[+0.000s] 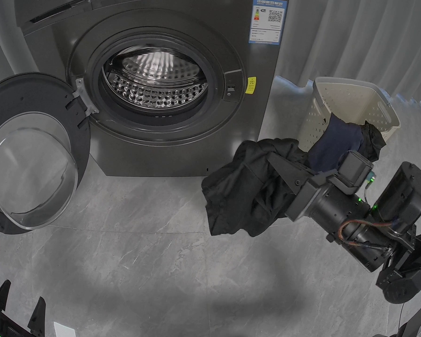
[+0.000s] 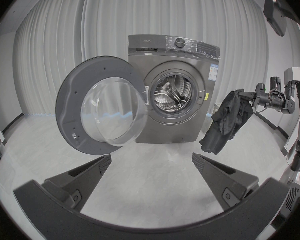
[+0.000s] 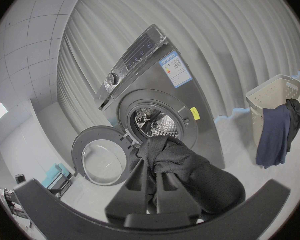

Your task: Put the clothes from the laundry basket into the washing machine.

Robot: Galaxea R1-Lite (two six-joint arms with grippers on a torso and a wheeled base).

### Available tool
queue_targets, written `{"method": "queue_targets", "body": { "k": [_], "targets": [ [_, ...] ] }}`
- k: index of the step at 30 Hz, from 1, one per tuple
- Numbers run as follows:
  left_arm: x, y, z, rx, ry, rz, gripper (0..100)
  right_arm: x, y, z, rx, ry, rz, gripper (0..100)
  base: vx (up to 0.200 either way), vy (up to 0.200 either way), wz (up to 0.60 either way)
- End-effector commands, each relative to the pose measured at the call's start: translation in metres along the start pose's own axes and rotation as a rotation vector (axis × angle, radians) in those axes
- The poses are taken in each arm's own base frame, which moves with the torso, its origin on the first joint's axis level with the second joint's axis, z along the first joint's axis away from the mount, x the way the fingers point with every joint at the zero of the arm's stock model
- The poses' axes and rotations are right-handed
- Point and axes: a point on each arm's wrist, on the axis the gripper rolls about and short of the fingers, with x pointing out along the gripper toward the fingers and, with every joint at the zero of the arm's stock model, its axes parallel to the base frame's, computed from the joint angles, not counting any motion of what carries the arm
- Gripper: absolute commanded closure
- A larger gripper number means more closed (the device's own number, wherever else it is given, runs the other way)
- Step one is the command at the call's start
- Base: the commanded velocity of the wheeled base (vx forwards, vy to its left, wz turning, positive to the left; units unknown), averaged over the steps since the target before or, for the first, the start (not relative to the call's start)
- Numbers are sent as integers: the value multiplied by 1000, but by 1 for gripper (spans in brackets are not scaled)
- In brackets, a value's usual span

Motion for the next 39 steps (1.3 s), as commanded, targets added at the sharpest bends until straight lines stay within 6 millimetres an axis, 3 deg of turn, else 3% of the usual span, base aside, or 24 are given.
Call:
{"method": "queue_targets", "body": {
  "k": [1, 8, 20, 27, 39],
  "targets": [
    [0, 0, -5, 2, 1, 1, 0, 18, 4, -19, 0, 22, 0, 100, 0, 200, 0],
    [0, 0, -5, 11, -1, 4, 0, 16, 5, -16, 0, 16, 5, 100, 0, 200, 0],
    [0, 0, -5, 16, -1, 11, 0, 10, 6, -7, 5, -5, 15, 100, 0, 0, 0],
    [0, 0, -5, 26, -2, 11, 0, 10, 7, -7, 3, -3, 20, 100, 0, -171, 0],
    [0, 0, -5, 60, -5, 5, 0, 15, 31, -11, 24, 13, 118, 100, 0, 0, 0]
  ]
}}
